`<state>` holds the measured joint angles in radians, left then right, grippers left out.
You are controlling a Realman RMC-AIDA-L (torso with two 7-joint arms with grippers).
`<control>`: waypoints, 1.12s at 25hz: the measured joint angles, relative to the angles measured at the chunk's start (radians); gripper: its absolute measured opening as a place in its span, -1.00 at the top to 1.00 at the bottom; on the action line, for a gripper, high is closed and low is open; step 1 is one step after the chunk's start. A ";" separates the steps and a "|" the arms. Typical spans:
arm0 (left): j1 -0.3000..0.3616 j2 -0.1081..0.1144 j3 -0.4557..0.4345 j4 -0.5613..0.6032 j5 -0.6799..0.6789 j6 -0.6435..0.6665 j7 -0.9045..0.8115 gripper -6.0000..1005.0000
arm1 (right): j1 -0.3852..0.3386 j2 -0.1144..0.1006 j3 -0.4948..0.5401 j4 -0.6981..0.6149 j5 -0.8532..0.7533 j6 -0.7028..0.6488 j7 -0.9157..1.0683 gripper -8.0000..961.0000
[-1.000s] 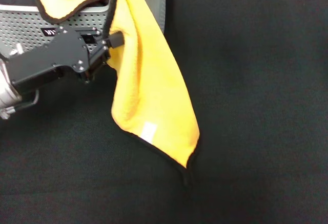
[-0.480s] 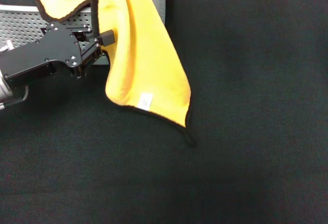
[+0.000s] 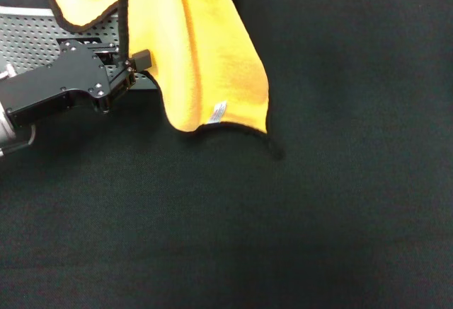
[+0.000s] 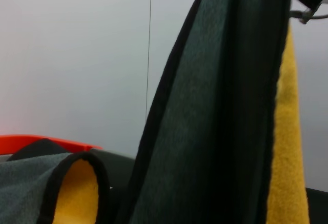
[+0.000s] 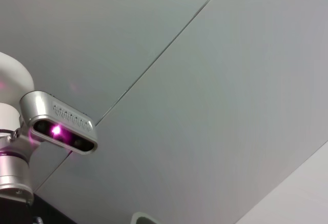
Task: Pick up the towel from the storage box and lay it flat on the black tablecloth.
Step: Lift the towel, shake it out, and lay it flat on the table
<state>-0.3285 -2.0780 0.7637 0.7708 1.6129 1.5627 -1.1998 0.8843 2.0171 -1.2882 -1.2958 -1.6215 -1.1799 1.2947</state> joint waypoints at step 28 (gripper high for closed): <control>0.035 0.021 -0.027 -0.010 -0.001 0.007 -0.005 0.80 | -0.060 -0.003 0.050 -0.059 -0.002 0.001 0.006 0.97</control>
<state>-0.2934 -2.0575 0.7363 0.7606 1.6116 1.5696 -1.2052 0.8247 2.0137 -1.2384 -1.3546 -1.6231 -1.1785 1.3008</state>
